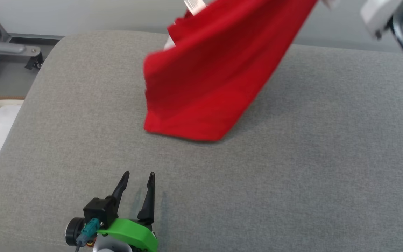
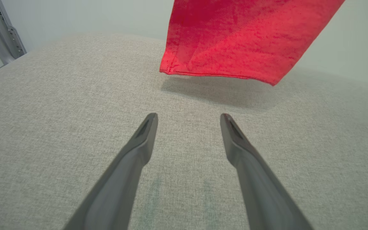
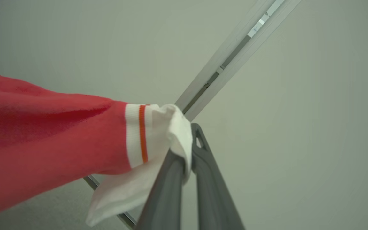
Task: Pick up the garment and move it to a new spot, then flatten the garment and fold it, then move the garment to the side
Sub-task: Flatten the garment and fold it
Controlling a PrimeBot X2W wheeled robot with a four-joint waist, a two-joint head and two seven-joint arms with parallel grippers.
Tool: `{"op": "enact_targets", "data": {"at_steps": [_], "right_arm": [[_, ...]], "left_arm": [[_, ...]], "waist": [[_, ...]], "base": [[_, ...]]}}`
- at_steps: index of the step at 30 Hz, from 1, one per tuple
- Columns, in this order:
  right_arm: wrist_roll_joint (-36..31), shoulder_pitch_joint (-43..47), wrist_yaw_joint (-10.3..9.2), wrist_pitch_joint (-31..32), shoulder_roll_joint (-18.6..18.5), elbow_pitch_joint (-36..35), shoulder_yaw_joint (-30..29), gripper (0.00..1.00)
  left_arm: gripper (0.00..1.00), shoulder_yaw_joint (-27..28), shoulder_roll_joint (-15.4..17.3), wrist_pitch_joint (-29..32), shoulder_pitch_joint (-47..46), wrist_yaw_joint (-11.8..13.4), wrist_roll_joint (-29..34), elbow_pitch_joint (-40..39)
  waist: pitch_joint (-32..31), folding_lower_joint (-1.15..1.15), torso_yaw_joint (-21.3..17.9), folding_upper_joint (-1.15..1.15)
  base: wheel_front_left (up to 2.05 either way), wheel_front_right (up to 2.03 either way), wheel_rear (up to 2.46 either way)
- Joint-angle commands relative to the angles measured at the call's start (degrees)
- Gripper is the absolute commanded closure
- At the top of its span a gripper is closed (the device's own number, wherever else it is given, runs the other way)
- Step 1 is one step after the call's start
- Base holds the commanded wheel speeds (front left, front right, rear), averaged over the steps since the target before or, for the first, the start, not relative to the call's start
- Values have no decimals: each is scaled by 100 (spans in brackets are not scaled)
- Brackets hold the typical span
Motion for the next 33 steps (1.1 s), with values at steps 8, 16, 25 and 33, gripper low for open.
{"op": "enact_targets", "data": {"at_steps": [8, 16, 25, 33], "right_arm": [[279, 2861, -12, -24, -183, 99, -1182, 100], [-7, 4579, -12, -24, 303, -453, -2240, 0], [-180, 5038, -12, -24, 950, -1402, -2946, 0], [-92, 4958, -12, -25, 1388, -2306, -2924, 0]], "left_arm": [[0, 171, 17, 0, 40, -14, 119, -83], [0, 193, 17, 0, -60, -14, 113, -130], [0, 226, 18, 0, -522, -14, 8, -172], [0, -137, 89, 1, -1891, -14, 15, 69]], "waist": [[19, 0, -371, 0], [1, 0, -629, 0], [289, 0, -879, 0], [907, 0, -1162, 0]], "base": [[0, 0, 0], [0, 0, 0], [0, 0, 0], [0, 0, 0]]}}
